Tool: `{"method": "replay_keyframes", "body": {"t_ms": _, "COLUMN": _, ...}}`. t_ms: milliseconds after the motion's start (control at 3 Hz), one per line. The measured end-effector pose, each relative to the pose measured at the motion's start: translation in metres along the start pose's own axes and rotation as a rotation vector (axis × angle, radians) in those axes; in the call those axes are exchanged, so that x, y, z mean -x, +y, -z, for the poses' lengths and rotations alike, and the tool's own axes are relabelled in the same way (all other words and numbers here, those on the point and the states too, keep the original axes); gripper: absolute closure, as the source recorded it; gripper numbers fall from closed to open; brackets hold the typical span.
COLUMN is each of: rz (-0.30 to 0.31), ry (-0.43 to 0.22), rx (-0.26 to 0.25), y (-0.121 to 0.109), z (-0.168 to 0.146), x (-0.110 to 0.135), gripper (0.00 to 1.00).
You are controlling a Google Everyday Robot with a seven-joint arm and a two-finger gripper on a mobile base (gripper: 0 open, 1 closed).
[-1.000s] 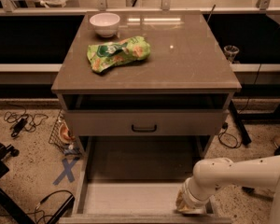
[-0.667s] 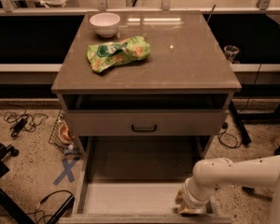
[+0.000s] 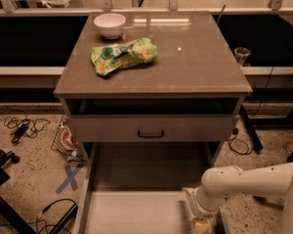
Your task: Open middle drawer
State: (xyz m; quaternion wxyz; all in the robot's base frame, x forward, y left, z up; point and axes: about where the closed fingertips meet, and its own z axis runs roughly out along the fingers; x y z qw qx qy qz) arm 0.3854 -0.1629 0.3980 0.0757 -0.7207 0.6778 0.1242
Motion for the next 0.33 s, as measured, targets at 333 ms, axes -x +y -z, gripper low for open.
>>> {"method": "replay_keyframes", "body": {"t_ms": 333, "rz": 0.000, "ry": 0.000, "rx": 0.000, "y": 0.0000, "z": 0.0000, "x": 0.0000, "gripper": 0.00}}
